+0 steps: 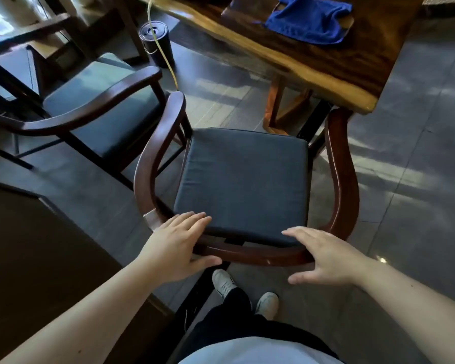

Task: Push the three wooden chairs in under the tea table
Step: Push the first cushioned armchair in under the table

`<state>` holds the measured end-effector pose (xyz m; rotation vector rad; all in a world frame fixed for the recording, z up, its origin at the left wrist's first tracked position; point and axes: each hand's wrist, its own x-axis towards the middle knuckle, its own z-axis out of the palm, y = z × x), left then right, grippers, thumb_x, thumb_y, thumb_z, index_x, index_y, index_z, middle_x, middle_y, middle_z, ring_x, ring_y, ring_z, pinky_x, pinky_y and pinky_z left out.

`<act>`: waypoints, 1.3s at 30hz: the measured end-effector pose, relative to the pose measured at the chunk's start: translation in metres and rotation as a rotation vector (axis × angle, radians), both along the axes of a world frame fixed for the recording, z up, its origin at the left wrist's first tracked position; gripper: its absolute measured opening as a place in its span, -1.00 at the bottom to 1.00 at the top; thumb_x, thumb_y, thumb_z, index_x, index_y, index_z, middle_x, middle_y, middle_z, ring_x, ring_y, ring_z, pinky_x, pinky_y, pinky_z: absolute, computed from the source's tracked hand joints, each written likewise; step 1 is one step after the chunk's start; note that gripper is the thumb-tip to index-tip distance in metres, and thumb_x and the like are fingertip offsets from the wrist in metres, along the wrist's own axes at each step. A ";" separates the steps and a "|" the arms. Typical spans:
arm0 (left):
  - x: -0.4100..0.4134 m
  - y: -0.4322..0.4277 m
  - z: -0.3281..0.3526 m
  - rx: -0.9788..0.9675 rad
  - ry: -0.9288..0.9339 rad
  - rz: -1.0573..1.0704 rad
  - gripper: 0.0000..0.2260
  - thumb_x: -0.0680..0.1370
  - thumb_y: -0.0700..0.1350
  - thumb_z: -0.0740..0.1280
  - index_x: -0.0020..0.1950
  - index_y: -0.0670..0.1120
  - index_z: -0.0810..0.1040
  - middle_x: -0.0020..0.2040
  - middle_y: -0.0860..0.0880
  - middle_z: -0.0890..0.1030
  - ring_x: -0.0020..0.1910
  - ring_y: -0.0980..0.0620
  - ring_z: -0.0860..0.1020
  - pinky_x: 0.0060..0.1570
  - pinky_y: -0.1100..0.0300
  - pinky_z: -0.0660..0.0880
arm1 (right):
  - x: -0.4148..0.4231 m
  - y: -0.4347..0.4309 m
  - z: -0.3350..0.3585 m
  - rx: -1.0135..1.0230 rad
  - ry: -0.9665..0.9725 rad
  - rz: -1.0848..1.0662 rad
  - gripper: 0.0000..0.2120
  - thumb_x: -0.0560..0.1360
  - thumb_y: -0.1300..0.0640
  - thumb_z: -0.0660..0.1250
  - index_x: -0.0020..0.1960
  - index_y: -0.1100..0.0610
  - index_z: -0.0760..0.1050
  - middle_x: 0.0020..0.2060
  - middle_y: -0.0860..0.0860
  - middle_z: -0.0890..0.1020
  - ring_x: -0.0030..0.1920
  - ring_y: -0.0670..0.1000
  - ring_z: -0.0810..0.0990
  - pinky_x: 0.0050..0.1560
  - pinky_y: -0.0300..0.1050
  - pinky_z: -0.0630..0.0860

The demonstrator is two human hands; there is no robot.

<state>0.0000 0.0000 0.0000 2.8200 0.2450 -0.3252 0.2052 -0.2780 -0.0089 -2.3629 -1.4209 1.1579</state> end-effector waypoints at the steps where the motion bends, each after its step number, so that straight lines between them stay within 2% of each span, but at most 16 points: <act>1: -0.003 -0.006 -0.001 -0.009 0.054 -0.011 -0.10 0.39 0.55 0.04 0.48 -0.08 0.30 0.44 -0.06 0.41 0.43 -0.10 0.32 0.38 -0.04 0.25 | -0.004 -0.003 -0.002 0.016 -0.012 0.019 -0.07 0.28 -0.45 0.36 0.51 -0.08 0.14 0.44 -0.16 0.27 0.44 -0.11 0.20 0.36 -0.27 0.07; 3: -0.004 -0.012 -0.009 0.037 0.079 -0.047 -0.09 0.35 0.56 0.08 0.48 -0.05 0.30 0.43 -0.04 0.41 0.43 -0.09 0.31 0.42 -0.09 0.18 | -0.008 -0.007 -0.015 0.057 -0.068 0.039 -0.23 0.37 -0.25 0.44 0.47 -0.06 0.23 0.40 -0.14 0.35 0.40 -0.10 0.27 0.35 -0.25 0.10; 5: -0.005 -0.017 -0.018 0.096 0.050 -0.081 -0.17 0.35 0.50 0.20 0.43 -0.04 0.38 0.36 -0.03 0.49 0.38 -0.11 0.39 0.40 -0.19 0.22 | -0.011 -0.010 -0.028 0.117 -0.108 0.030 -0.38 0.39 -0.03 0.45 0.40 -0.05 0.33 0.34 -0.10 0.44 0.34 -0.07 0.35 0.35 -0.19 0.16; 7: -0.003 -0.015 -0.024 0.121 -0.006 -0.092 -0.30 0.36 0.35 0.35 0.37 -0.02 0.45 0.27 -0.01 0.57 0.29 -0.11 0.47 0.34 -0.21 0.31 | -0.012 -0.010 -0.036 0.145 -0.134 -0.014 -0.47 0.39 0.05 0.46 0.32 -0.04 0.41 0.25 -0.11 0.51 0.26 -0.04 0.44 0.32 -0.12 0.27; 9: 0.000 -0.012 -0.023 0.127 -0.032 -0.127 -0.44 0.33 0.17 0.47 0.27 -0.02 0.53 0.13 0.01 0.64 0.12 -0.10 0.58 0.19 -0.12 0.48 | -0.015 -0.009 -0.039 0.167 -0.176 -0.070 -0.56 0.37 0.05 0.49 0.22 -0.04 0.49 0.15 -0.11 0.57 0.16 -0.02 0.51 0.23 -0.08 0.38; 11: 0.004 -0.006 -0.024 0.115 -0.003 -0.159 -0.64 0.41 0.09 0.42 0.16 0.02 0.56 -0.02 0.05 0.67 -0.06 -0.08 0.63 -0.07 0.01 0.58 | -0.020 -0.008 -0.043 0.176 -0.222 -0.153 -0.64 0.35 0.08 0.51 0.12 -0.03 0.54 0.04 -0.11 0.62 0.06 0.01 0.56 0.12 -0.04 0.44; 14: 0.013 0.006 -0.027 0.134 0.115 -0.237 -0.78 0.50 0.10 0.20 0.09 0.10 0.50 -0.09 0.11 0.63 -0.13 -0.02 0.61 -0.30 0.05 0.55 | -0.028 -0.006 -0.045 0.200 -0.277 -0.216 -0.71 0.31 0.12 0.52 0.00 -0.02 0.58 -0.12 -0.09 0.65 -0.08 0.05 0.59 -0.01 0.00 0.50; 17: 0.015 0.014 -0.032 0.156 0.142 -0.329 -0.84 0.52 0.06 0.22 0.06 0.10 0.49 -0.10 0.11 0.63 -0.14 0.00 0.61 -0.30 0.06 0.53 | -0.032 -0.007 -0.046 0.186 -0.307 -0.239 -0.70 0.24 0.12 0.56 -0.07 -0.02 0.58 -0.18 -0.08 0.64 -0.14 0.07 0.59 -0.10 -0.01 0.52; 21: 0.023 0.025 -0.030 0.156 0.181 -0.414 -0.78 0.54 0.09 0.19 0.12 0.05 0.48 -0.04 0.08 0.63 -0.08 -0.05 0.60 -0.23 0.10 0.45 | -0.045 0.004 -0.043 0.178 -0.345 -0.355 -0.69 0.20 0.22 0.57 -0.11 0.04 0.59 -0.21 -0.04 0.63 -0.12 0.11 0.59 -0.04 0.05 0.51; 27: 0.039 0.096 -0.020 0.168 0.184 -0.439 -0.79 0.53 0.07 0.20 0.12 0.09 0.48 -0.04 0.09 0.63 -0.06 -0.01 0.60 -0.22 0.09 0.46 | -0.063 0.068 -0.043 0.154 -0.373 -0.492 -0.77 0.28 0.12 0.50 -0.13 -0.05 0.53 -0.22 -0.10 0.58 -0.09 0.05 0.56 -0.03 0.05 0.34; 31: 0.061 0.145 -0.010 0.232 0.178 -0.459 -0.77 0.53 0.14 0.23 0.16 0.14 0.47 0.03 0.12 0.62 0.00 0.03 0.58 -0.20 0.14 0.37 | -0.063 0.112 -0.043 0.133 -0.378 -0.489 -0.77 0.31 0.03 0.49 -0.08 -0.04 0.52 -0.18 -0.09 0.57 -0.05 0.06 0.54 0.02 0.07 0.33; 35: 0.074 0.178 -0.012 0.239 0.144 -0.453 -0.78 0.50 0.12 0.27 0.12 0.15 0.50 0.00 0.12 0.63 -0.04 0.02 0.60 -0.18 0.10 0.49 | -0.056 0.137 -0.043 0.138 -0.364 -0.437 -0.76 0.32 -0.01 0.47 -0.06 -0.02 0.52 -0.17 -0.06 0.57 -0.06 0.09 0.53 -0.02 0.07 0.38; 39: 0.073 0.183 -0.017 0.210 0.086 -0.477 -0.79 0.46 0.02 0.35 0.09 0.15 0.54 -0.08 0.16 0.64 -0.09 0.06 0.61 -0.20 0.08 0.54 | -0.051 0.135 -0.050 0.195 -0.352 -0.369 -0.76 0.30 -0.04 0.44 -0.09 0.00 0.50 -0.20 -0.05 0.54 -0.13 0.10 0.52 -0.16 0.04 0.45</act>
